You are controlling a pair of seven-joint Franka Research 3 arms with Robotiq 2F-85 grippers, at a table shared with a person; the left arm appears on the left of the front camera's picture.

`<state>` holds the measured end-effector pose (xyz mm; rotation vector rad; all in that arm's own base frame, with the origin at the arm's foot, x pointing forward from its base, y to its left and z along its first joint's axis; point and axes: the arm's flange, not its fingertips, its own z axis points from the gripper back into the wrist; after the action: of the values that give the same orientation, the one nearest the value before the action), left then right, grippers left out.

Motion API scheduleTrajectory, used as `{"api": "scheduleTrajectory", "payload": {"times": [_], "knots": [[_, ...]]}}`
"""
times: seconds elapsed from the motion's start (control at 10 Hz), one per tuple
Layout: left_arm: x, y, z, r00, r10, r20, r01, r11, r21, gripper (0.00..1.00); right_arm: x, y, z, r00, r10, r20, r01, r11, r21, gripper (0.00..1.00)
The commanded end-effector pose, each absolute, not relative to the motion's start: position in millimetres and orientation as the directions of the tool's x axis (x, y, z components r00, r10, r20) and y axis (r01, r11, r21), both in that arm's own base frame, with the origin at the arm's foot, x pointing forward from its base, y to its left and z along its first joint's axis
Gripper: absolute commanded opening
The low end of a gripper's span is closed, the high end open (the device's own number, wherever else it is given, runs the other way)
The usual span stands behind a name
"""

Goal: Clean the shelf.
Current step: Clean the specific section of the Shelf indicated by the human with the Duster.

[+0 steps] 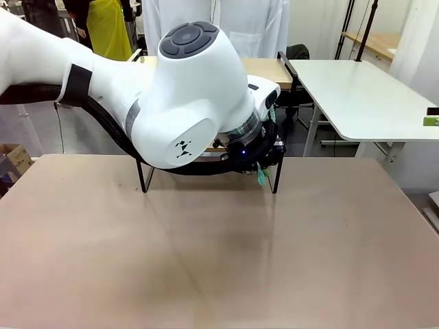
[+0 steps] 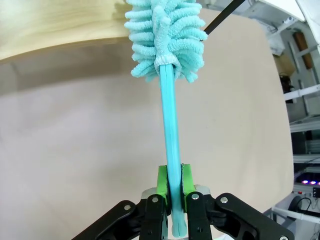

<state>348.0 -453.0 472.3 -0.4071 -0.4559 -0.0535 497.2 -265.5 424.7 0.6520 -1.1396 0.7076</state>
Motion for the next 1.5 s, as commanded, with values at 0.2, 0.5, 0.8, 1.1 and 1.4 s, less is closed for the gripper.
{"api": "scheduleTrajectory", "payload": {"times": [0.2, 0.5, 0.8, 1.1, 1.4], "knots": [[344.9, -440.1, 484.5, 0.897, 0.005, 0.442, 0.137, 0.947, -0.289, 0.13, 497.4, -264.4, 427.4, 0.25, 0.168, 0.954, -0.782, 0.616, 0.097, 1.0], [352.6, -415.7, 490.7, 0.906, 0.021, 0.422, 0.094, 0.963, -0.251, 0.13, 497.4, -264.4, 427.4, 0.25, 0.168, 0.954, -0.782, 0.616, 0.097, 1.0], [363.6, -375.2, 499.8, 0.91, 0.042, 0.413, 0.046, 0.978, -0.202, 0.13, 497.4, -264.4, 427.4, 0.25, 0.168, 0.954, -0.782, 0.616, 0.097, 1.0], [367.1, -334.9, 505.5, 0.909, 0.057, 0.414, 0.0, 0.991, -0.135, 0.13, 497.4, -264.4, 427.4, 0.25, 0.168, 0.954, -0.782, 0.616, 0.097, 1.0], [366.5, -303.2, 502.4, 0.903, 0.072, 0.424, -0.053, 0.997, -0.056, 0.13, 497.4, -264.4, 427.4, 0.25, 0.168, 0.954, -0.782, 0.616, 0.097, 1.0]]}}
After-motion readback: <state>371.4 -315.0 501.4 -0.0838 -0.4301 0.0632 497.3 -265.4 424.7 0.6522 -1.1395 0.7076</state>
